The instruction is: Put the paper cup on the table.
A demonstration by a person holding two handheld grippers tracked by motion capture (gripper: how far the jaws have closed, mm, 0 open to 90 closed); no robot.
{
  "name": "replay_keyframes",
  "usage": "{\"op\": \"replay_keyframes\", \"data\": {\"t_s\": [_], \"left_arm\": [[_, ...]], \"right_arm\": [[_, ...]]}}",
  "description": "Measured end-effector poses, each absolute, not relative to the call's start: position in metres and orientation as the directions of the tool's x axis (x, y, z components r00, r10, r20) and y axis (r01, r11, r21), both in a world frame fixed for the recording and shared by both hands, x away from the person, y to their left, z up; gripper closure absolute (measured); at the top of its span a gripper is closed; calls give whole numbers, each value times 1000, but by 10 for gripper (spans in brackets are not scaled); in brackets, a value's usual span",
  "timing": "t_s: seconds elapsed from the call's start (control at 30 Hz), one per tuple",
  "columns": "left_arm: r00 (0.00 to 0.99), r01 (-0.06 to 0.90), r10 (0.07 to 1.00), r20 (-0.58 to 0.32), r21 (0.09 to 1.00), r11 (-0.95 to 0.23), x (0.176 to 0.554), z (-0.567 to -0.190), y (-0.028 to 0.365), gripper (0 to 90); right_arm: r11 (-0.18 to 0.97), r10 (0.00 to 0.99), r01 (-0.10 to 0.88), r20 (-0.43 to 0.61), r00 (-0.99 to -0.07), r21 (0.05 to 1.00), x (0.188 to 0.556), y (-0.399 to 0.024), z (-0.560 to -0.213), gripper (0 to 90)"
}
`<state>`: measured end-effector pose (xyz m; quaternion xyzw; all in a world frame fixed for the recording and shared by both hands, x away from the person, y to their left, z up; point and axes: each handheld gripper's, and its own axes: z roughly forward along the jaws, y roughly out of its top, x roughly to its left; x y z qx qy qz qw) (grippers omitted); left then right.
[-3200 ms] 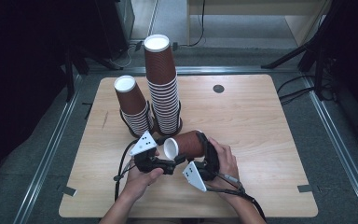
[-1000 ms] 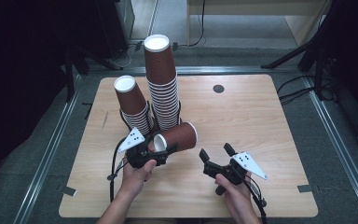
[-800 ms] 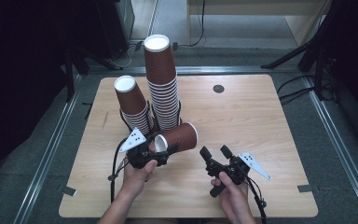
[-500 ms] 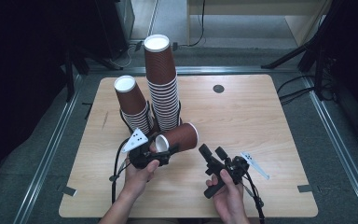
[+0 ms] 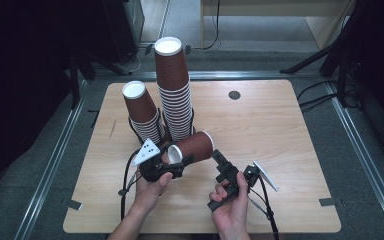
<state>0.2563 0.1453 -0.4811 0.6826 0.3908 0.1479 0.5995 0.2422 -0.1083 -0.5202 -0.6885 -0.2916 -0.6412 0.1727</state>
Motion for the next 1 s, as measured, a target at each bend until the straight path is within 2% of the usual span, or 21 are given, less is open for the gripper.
{"op": "replay_keyframes", "data": {"t_s": [0.1, 0.37, 0.53, 1.0], "left_arm": [[651, 352, 712, -264, 936, 26, 256, -481, 145, 225], [654, 350, 711, -259, 936, 19, 255, -481, 143, 225], [659, 349, 707, -255, 937, 13, 254, -481, 141, 225], [663, 333, 710, -236, 943, 2, 252, -480, 138, 227]], "right_arm": [[-777, 132, 627, 989, 69, 60, 244, -103, -521, 0], [-784, 19, 617, 991, 135, -69, 248, -89, -522, 0], [-775, -24, 621, 987, 158, -118, 255, -81, -524, 0], [-789, -20, 601, 983, 180, -127, 274, -67, -521, 0]]}}
